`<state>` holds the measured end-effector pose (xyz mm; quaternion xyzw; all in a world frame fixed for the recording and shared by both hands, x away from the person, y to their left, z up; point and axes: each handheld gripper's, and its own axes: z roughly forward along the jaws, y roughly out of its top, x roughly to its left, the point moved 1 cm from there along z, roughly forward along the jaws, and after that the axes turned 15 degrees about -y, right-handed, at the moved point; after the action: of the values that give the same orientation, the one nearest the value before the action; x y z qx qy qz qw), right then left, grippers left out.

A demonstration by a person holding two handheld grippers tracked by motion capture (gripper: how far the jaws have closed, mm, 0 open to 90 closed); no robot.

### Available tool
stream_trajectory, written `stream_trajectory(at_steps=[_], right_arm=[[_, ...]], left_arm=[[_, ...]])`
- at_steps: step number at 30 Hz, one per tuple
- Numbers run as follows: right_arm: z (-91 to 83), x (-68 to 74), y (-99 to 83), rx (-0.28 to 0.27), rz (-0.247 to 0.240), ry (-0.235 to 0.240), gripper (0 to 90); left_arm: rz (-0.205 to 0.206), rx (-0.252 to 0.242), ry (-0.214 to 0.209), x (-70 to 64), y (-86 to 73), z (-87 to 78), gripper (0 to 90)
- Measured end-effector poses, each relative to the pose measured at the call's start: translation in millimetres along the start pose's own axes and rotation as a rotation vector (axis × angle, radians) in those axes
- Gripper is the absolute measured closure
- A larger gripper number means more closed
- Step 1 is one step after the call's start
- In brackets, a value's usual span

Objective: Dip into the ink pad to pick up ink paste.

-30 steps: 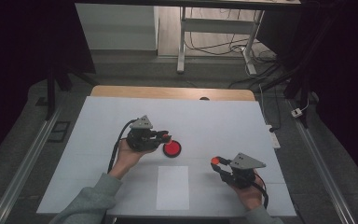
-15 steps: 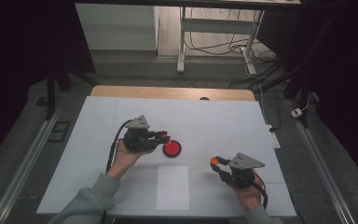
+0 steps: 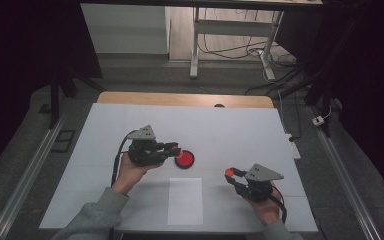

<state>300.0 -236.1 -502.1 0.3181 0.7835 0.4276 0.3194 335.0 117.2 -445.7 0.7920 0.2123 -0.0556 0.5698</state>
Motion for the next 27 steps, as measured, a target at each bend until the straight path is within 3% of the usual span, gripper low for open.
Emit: stream_trajectory(at_steps=[9,18,27], right_arm=[[1.4,2.9,1.8,0.001,-0.001,0.006,64.4],[3.0,5.6,3.3,0.005,-0.007,0.009,64.4],[8.4,10.2,5.0,0.009,-0.017,0.019,64.4]], left_arm=[[-0.003,-0.009,0.0,-4.3,-5.3,-8.6,72.0],[-0.009,0.015,0.019,-7.4,-16.4,-16.8,72.0],[-0.008,0.028,0.009,-8.7,-17.8,-14.1,71.9]])
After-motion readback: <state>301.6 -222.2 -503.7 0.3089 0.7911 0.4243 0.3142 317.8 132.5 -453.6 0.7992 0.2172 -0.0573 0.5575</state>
